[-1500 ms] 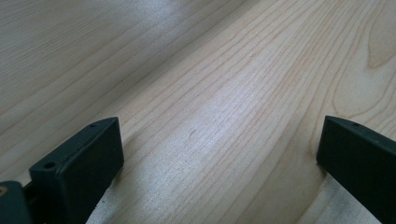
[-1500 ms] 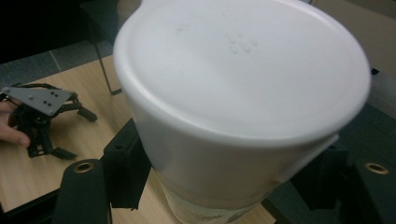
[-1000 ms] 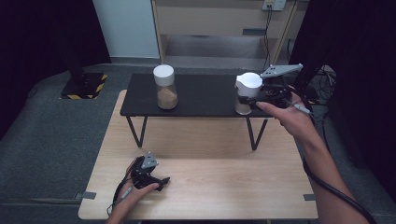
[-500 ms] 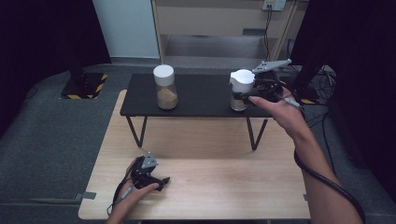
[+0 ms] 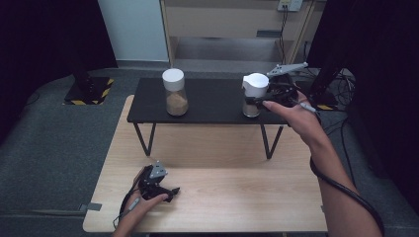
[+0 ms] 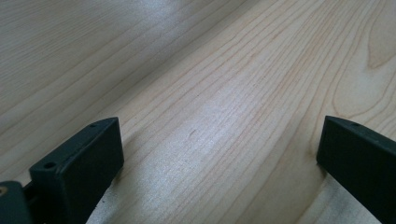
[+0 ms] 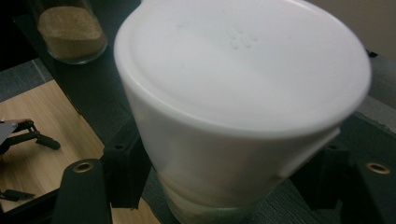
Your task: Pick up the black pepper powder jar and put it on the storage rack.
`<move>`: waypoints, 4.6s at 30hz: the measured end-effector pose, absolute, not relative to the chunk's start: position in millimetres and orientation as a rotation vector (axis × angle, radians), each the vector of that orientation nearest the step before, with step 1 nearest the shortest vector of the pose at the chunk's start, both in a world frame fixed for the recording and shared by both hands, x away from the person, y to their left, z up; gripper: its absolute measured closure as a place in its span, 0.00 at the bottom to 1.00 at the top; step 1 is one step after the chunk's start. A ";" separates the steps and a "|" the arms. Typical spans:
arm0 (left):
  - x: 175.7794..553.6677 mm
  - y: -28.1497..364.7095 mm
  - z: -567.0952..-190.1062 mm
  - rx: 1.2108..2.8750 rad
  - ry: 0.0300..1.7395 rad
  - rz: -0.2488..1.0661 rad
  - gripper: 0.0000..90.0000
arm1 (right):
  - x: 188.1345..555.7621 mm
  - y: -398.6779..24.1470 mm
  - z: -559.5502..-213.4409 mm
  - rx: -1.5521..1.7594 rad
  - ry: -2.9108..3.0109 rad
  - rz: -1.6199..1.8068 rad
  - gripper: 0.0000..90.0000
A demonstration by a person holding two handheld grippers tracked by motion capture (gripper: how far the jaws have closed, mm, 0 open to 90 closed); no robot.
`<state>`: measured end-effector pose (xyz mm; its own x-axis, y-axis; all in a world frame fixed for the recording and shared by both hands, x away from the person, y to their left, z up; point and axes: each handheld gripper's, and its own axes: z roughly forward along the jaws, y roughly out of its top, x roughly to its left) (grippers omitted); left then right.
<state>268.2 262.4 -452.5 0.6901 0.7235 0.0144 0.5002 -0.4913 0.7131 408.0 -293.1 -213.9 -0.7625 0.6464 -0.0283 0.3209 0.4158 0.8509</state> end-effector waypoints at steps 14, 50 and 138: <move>268.3 262.4 -452.5 2.196 0.932 0.409 0.00 | 404.0 -290.0 -215.4 0.790 2.322 1.249 0.23; 268.2 262.3 -452.4 2.196 0.934 0.409 0.00 | 327.8 -296.2 -208.4 0.736 2.436 1.068 0.07; 268.2 262.3 -452.4 2.196 0.933 0.409 0.00 | 328.5 -278.7 -358.5 0.863 2.609 0.993 0.07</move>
<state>268.2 262.3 -452.4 0.6898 0.7238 0.0142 0.5008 -0.4912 0.7127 328.5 -278.7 -358.5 -0.8039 0.5948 0.0040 0.4469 0.5995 0.6640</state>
